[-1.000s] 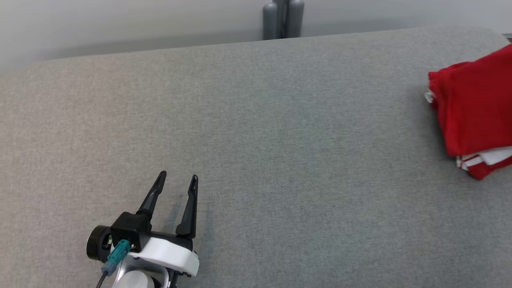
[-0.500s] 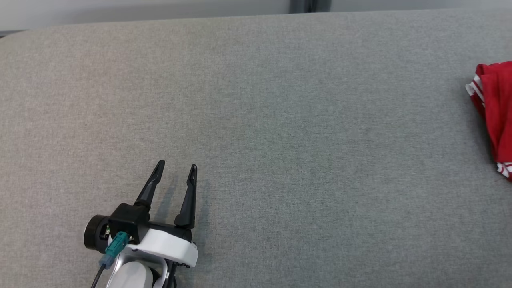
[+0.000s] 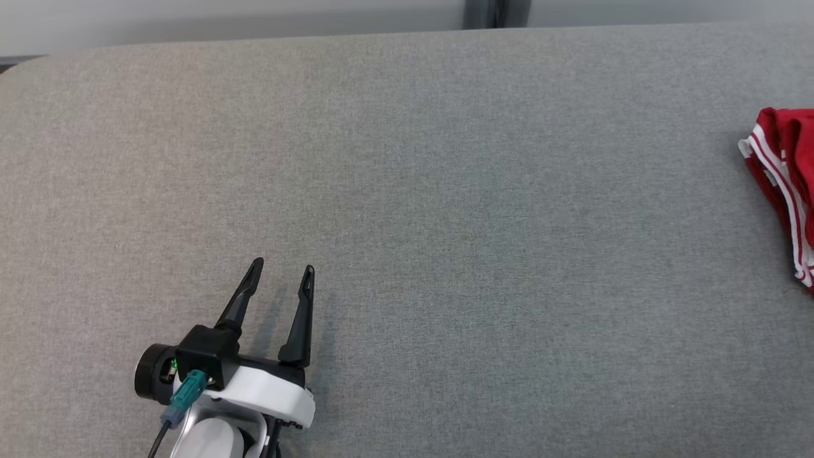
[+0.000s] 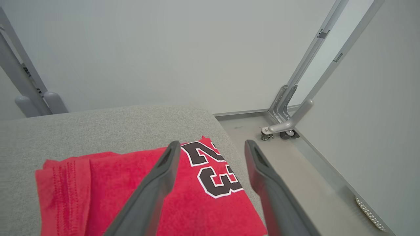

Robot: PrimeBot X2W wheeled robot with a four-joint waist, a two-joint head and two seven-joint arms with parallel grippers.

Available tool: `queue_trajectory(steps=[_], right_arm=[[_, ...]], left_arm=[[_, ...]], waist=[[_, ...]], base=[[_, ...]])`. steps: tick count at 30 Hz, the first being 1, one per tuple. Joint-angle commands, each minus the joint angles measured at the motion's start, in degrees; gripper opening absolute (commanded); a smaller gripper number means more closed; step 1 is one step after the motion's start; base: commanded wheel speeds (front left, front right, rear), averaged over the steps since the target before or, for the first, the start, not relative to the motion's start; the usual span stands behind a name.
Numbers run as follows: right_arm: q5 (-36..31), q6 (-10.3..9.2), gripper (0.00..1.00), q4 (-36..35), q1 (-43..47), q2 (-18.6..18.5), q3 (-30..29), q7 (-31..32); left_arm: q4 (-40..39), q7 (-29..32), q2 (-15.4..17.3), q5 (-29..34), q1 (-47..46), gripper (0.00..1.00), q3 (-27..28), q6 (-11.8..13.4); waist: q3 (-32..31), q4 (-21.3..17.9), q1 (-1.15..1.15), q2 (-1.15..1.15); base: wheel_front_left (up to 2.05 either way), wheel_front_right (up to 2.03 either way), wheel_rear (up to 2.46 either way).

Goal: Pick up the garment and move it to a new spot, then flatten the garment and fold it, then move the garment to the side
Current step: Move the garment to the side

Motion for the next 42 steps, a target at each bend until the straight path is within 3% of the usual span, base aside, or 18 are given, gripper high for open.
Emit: queue_trajectory(steps=[1, 11, 20, 27, 34, 38, 42], right_arm=[[0.2, 0.01, 1.0, -0.2, -0.4, 0.4, 0.3, -0.7], [3.6, 0.01, 1.0, -6.0, 2.0, 3.6, 7.3, -7.1], [7.9, 0.01, 1.0, -19.2, 8.4, 8.0, 12.0, -10.7], [8.1, 0.0, 1.0, -32.7, 19.5, 14.2, 8.4, -11.0], [2.2, 0.01, 1.0, -45.6, 32.9, 24.2, 3.3, -11.0], [-1.6, 0.01, 1.0, -49.6, 38.8, 28.6, 1.8, -10.7], [-1.5, 0.01, 1.0, -51.0, 42.8, 30.3, 1.7, -10.6]], left_arm=[[0.1, -0.2, 0.2, 0.4, 0.1, 1.0, 0.1, -0.1], [-0.9, -0.2, 0.2, -1.3, 0.0, 1.0, 1.2, 0.7], [-1.2, -0.2, 0.2, -3.9, 0.5, 1.0, 2.5, 2.4], [-0.6, -0.2, 0.2, -6.4, 1.7, 1.0, 2.3, 4.4], [2.4, -0.2, 0.2, -7.0, 2.3, 1.0, 0.9, 6.1], [2.4, -0.2, 0.2, -6.1, 3.2, 1.0, 0.7, 6.7], [1.7, -0.2, 0.3, -4.8, 4.0, 1.0, 0.4, 7.2]], waist=[[-0.4, -0.3, 0.0, 0.0], [-4.6, -1.4, 0.0, 0.0], [-9.2, -1.6, 0.0, 0.0], [-11.8, -0.6, 0.0, 0.0], [-13.6, 0.5, 0.0, 0.0], [-14.0, 1.0, 0.0, 0.0], [-14.4, 1.2, 0.0, 0.0]], base=[[0.0, 0.0, 0.0], [0.0, 0.0, 0.0], [0.0, 0.0, 0.0], [0.0, 0.0, 0.0], [0.0, 0.0, 0.0], [0.0, 0.0, 0.0], [0.0, 0.0, 0.0]])
